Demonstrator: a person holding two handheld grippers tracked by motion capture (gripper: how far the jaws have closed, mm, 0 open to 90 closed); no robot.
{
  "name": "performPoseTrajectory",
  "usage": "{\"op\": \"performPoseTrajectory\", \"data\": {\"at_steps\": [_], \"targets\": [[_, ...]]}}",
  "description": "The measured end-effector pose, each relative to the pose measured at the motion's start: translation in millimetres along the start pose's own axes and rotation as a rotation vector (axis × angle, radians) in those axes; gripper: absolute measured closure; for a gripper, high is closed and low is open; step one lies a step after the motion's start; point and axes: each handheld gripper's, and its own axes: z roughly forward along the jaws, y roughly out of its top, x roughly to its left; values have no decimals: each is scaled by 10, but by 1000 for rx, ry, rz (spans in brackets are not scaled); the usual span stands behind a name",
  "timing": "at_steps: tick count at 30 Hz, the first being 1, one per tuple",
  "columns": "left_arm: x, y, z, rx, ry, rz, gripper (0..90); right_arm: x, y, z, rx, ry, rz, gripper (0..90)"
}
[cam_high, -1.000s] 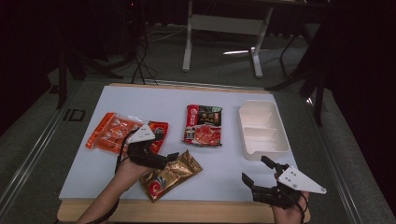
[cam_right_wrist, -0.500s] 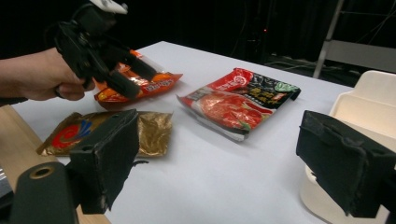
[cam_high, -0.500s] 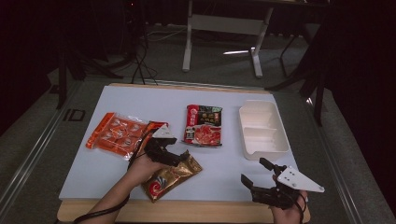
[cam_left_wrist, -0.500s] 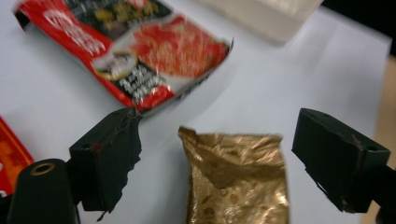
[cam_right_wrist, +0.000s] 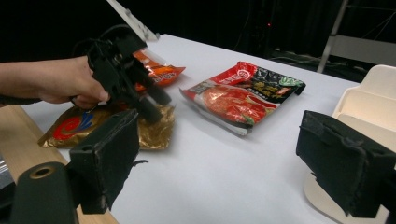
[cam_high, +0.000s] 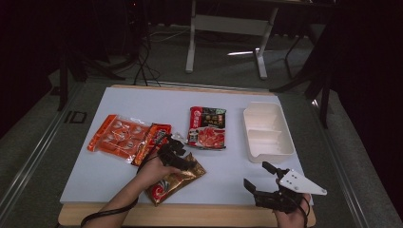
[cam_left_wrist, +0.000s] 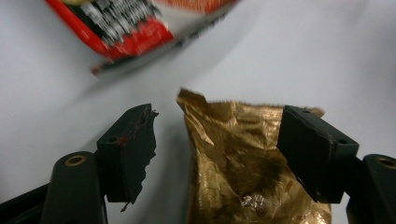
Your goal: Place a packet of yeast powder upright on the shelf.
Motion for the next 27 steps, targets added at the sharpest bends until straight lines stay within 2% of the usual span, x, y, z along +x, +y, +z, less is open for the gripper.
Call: {"op": "performPoseTrajectory", "data": {"at_steps": [1,3,5,8,10,11,12,13,14,20,27], "targets": [[-16,-4,23,4,20,5,327,-2,-2,1,2,0,1,132],[-22,-11,61,25,29,-1,348,-9,-6,5,7,0,1,132],[-40,-5,61,33,27,12,387,-7,-7,6,10,-3,1,133],[-103,-11,67,50,71,74,490,-3,-7,11,12,-4,-5,134],[-142,-5,71,59,105,84,567,-2,-8,16,14,-5,-6,134],[-142,-5,71,59,105,84,640,-2,-8,16,14,-5,-6,134],[-142,-5,71,59,105,84,640,-4,-10,20,16,-5,-7,134],[-180,-10,77,62,163,105,744,-3,-13,25,19,-8,-8,135],[-170,-13,77,61,154,97,827,-4,-12,23,19,-6,-7,135],[-129,-29,48,33,119,36,874,-8,-15,20,22,-10,-9,137],[-215,-21,-79,-19,107,51,884,-18,-16,4,8,-18,-17,166]]}}
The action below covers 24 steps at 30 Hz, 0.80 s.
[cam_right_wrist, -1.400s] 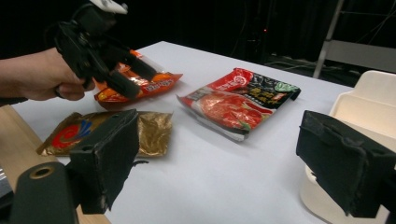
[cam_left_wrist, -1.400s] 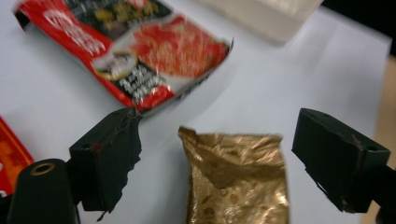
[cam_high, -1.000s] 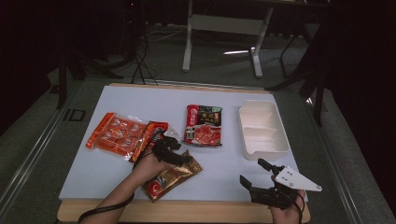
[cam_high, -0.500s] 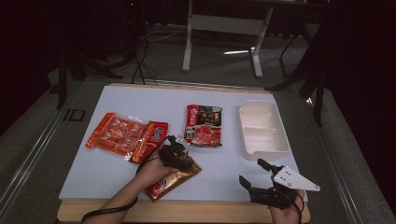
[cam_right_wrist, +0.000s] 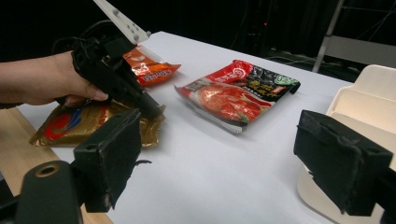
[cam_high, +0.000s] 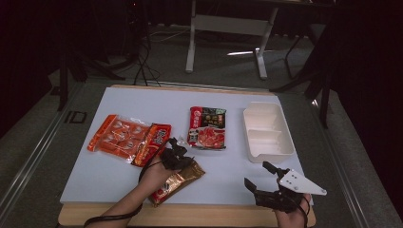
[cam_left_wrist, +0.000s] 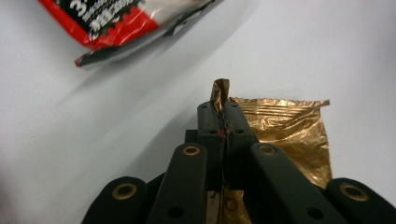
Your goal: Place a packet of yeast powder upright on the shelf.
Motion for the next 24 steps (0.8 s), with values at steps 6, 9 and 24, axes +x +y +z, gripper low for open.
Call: {"op": "performPoseTrajectory", "data": {"at_steps": [6,9,24], "targets": [[-72,15,-130,-41,-2,12,884,9,-4,8,-3,5,-5,167],[-64,21,-223,-68,-20,-4,884,11,-6,18,5,5,0,150],[-287,125,-555,-223,-167,20,885,32,10,10,-19,12,-15,137]]}}
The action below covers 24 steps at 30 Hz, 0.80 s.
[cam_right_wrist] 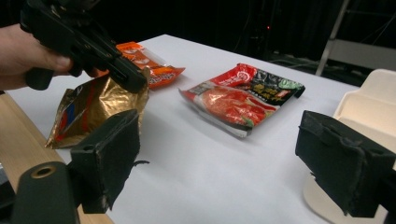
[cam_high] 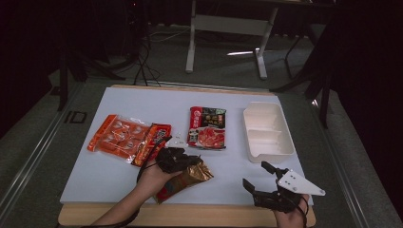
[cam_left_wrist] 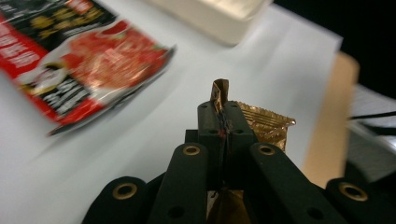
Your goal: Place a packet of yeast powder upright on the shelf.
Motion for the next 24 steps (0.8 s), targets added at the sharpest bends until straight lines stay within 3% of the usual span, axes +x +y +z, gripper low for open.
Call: {"op": "performPoseTrajectory", "data": {"at_steps": [3,6,9,11,13,14,16,19,24], "targets": [[-11,6,-15,-38,-15,-21,886,4,21,-20,-33,-7,-40,137],[-4,4,-35,-75,-39,-41,885,13,39,-25,-30,-23,-64,137],[-9,8,-87,-152,-50,-51,885,36,91,-43,-19,-38,-80,129],[-29,17,-128,-199,-47,-47,885,46,126,-62,-11,-40,-69,124],[-29,17,-128,-199,-47,-47,885,41,146,-69,-7,-24,-51,124],[-57,45,-194,-269,-35,-49,885,32,202,-80,-8,-13,-26,104],[-72,55,-232,-319,-22,-59,884,30,251,-79,-25,3,-4,104],[-84,83,-259,-369,-19,-69,884,35,322,-53,-41,-13,-5,104],[-141,149,-270,-440,-7,-57,884,58,486,32,-29,29,-35,105]]}}
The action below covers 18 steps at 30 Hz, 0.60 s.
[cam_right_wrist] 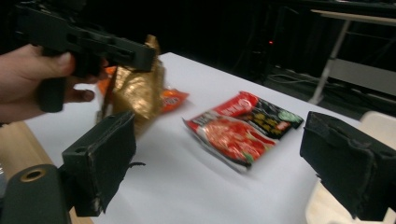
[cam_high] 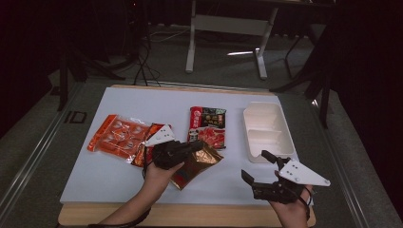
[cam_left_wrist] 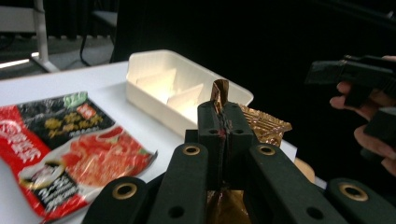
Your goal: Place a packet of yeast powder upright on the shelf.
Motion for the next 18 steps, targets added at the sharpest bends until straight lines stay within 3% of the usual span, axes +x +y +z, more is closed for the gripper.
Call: {"op": "performPoseTrajectory", "data": {"at_steps": [3,7,13,18], "targets": [[-39,26,21,-39,6,9,884,33,119,71,-14,42,-10,123],[-63,54,59,-75,5,-14,884,49,231,200,-12,104,8,143],[-97,73,94,-125,31,-27,883,36,295,407,-30,161,73,165],[-110,62,99,-175,37,-31,883,21,285,544,-1,176,91,216]]}}
